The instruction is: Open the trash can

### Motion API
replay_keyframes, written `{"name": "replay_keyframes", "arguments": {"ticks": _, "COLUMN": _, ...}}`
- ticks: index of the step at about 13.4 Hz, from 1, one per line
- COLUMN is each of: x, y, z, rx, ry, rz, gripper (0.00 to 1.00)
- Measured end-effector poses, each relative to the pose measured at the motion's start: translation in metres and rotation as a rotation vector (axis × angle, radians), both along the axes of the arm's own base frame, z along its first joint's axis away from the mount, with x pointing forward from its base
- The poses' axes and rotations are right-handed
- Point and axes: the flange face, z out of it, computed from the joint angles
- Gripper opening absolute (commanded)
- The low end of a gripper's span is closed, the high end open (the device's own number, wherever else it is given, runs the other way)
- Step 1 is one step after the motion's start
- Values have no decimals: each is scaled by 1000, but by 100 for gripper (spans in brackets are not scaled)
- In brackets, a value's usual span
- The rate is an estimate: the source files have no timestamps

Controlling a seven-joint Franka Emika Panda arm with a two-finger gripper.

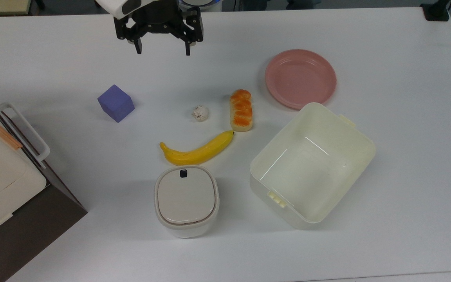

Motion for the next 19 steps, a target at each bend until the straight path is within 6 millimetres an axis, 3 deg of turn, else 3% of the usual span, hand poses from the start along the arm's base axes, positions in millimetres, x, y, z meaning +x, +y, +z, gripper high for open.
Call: {"name": "replay_keyframes", "arguments": {"ticks": 19, "x": 1, "y": -14, "z": -8, "rx": 19, "ry": 15, "rz": -22, "gripper": 100}}
